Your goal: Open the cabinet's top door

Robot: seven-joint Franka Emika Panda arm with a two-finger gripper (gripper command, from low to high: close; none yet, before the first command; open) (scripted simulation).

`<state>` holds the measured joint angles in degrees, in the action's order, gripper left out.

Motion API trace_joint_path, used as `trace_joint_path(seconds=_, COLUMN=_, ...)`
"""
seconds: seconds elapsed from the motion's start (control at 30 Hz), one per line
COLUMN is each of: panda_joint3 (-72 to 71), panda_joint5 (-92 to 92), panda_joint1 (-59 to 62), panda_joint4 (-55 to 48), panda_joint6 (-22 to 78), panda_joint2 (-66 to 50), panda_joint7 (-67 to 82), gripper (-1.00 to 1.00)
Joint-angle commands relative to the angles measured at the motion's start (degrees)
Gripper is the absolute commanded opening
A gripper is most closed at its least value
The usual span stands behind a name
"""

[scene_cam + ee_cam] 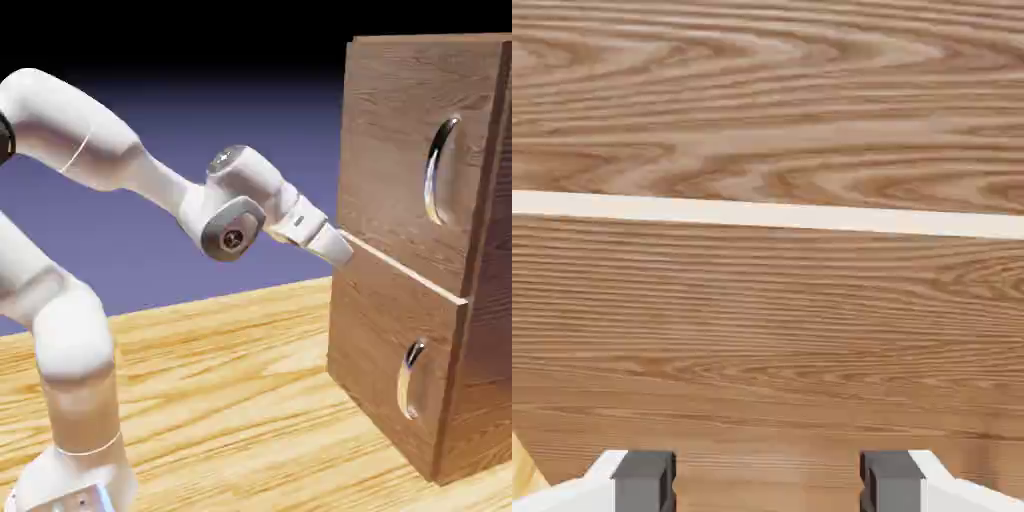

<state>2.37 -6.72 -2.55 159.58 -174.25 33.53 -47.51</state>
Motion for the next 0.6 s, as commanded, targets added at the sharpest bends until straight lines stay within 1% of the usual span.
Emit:
trace_joint_path(seconds=0.0, panda_joint3=0.88, panda_joint5=-2.50, panda_joint1=-0.69, panda_joint4=-0.53, panda_joint6=-0.09, panda_joint2=0.32, panda_joint7=-1.88, gripper=0.00)
trace_joint_path(seconds=0.57, panda_joint3=15.82, panda_joint5=-44.86, panda_joint1=-12.46, panda_joint4=-9.50, panda_joint6=-1.61, panda_joint2=5.84, panda_joint7=-33.74, gripper=0.00)
